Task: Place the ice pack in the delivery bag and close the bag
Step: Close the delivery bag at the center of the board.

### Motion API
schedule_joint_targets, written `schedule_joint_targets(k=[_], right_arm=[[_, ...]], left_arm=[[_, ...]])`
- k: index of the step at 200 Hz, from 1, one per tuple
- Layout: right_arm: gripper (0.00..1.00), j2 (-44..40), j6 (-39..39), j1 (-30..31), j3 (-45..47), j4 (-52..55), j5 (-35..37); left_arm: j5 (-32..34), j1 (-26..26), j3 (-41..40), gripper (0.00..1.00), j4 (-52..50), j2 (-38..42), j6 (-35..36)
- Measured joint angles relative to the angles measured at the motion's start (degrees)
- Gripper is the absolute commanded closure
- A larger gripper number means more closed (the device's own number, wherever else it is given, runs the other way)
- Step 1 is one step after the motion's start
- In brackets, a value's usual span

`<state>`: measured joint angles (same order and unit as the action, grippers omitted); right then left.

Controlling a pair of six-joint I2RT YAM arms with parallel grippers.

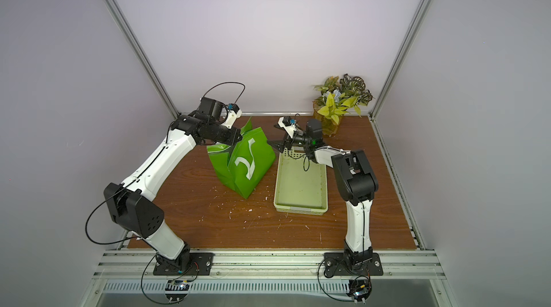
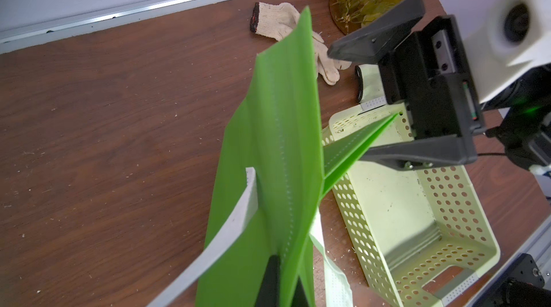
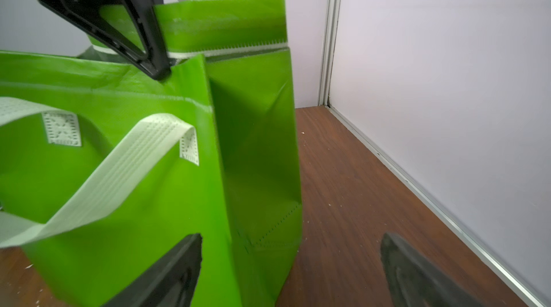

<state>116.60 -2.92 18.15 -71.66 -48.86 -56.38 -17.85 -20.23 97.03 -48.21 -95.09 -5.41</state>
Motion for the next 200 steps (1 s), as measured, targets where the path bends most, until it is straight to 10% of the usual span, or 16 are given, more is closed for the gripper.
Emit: schedule_joint_targets(k=[200], right_arm=[[0.09, 9.81, 13.97, 4.31, -14.97, -11.26, -17.18]], left_arm=[[-9.18, -0.04, 0.07, 1.00, -3.30, 1.81, 10.40]])
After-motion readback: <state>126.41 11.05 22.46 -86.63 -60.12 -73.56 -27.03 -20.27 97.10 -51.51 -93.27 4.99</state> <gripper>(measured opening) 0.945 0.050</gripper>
